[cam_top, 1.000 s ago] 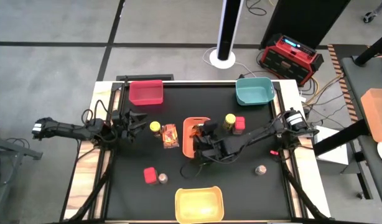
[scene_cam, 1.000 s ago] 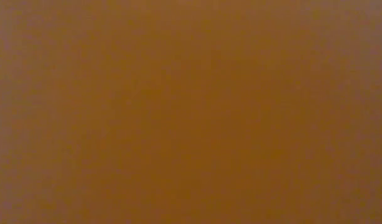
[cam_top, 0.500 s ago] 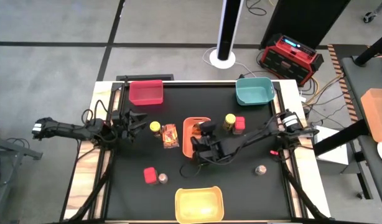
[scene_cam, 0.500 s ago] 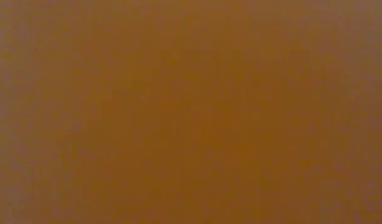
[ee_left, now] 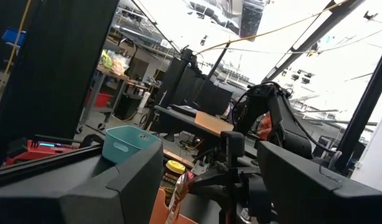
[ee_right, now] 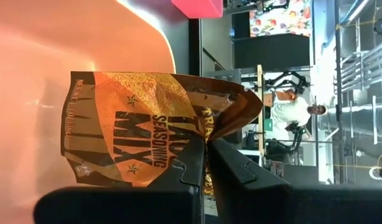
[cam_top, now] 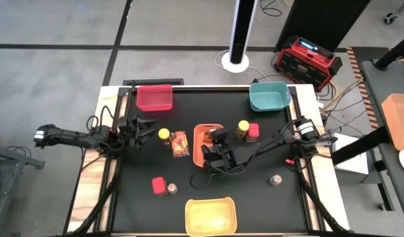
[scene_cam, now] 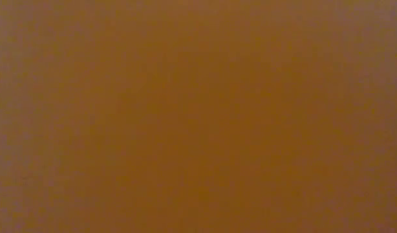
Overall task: Sort spices by type
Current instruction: Put the bottom orange seasoning bag into the orange bin
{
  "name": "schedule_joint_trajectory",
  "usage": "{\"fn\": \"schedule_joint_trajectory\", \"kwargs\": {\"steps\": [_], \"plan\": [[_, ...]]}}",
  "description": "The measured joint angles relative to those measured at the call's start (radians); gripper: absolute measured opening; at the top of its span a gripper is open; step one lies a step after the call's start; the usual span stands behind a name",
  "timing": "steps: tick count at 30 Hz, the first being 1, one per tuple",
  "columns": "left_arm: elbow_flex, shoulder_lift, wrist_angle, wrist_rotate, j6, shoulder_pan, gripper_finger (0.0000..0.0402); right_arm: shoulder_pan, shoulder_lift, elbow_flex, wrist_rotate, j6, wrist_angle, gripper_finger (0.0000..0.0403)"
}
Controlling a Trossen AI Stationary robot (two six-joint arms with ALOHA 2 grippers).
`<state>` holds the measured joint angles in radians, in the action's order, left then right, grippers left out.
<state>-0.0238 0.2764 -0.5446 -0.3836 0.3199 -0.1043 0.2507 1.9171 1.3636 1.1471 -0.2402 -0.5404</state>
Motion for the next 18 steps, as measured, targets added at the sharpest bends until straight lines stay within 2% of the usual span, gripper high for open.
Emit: {"fn": "schedule_joint_trajectory", "kwargs": {"steps": [8, 12, 18], "plan": [[0.000, 0.000, 0.000, 0.000, 0.000, 0.000, 0.0246, -0.015, 0.000, 0.000, -0.004, 0.015, 0.000, 0.0012], [0.000, 0.000, 0.000, 0.000, 0.000, 0.000, 0.0246, -0.025, 0.000, 0.000, -0.078, 0.041, 0.000, 0.0012], [0.000, 0.004, 0.004, 0.000, 0.000, 0.000, 0.0246, -0.030, 0.000, 0.000, -0.076, 0.046, -0.001, 0.0012]]}}
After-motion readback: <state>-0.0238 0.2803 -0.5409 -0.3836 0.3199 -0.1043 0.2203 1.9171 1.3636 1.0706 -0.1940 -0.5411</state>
